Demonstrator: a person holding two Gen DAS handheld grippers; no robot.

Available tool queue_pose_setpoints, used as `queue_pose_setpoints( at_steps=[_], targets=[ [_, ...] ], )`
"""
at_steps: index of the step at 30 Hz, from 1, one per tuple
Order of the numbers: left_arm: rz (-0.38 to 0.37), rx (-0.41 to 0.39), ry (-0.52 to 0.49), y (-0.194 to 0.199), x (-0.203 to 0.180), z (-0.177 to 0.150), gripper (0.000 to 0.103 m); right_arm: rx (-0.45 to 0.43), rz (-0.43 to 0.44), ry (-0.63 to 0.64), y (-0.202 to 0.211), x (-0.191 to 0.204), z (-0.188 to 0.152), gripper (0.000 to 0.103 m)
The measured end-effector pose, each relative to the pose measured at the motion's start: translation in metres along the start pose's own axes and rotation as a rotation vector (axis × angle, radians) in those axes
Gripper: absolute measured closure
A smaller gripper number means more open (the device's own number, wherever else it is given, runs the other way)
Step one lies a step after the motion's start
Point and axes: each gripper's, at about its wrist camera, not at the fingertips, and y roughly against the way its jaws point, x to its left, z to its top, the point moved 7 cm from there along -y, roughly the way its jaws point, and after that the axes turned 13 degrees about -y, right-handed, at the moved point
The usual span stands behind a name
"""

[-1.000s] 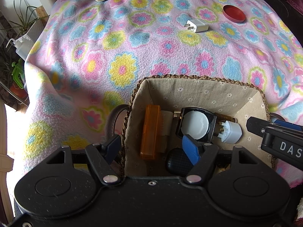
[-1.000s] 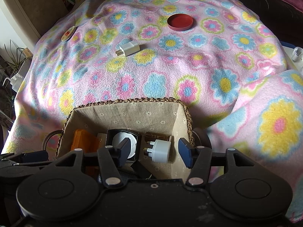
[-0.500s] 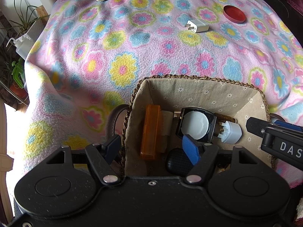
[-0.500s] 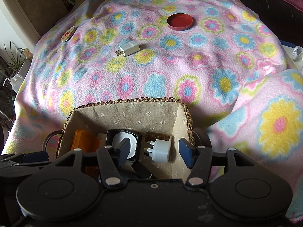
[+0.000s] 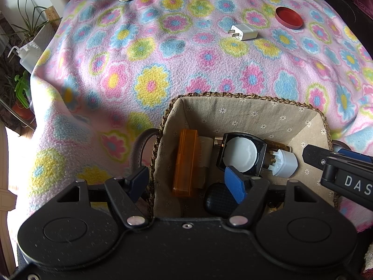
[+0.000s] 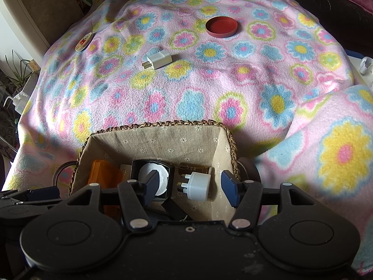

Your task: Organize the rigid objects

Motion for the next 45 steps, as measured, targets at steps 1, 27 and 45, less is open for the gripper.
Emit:
queue_pose_setpoints(
  at_steps=[1,27,45],
  targets=[
    [0.0,0.0,0.0,0.0,0.0,0.0,0.036,0.0,0.0,0.0,0.0,0.0,0.0,0.045],
    [0.018,-0.034,0.019,0.006,0.004,0.002,0.035,-0.072,0.014,0.034,0.012,0.006,0.002,0.03],
    [-0.016,-0.076,0.029,0.014,0.007,0.038,0.035,-0.407,0.077,0.144,0.065,0.024,0.041,0.0]
  ],
)
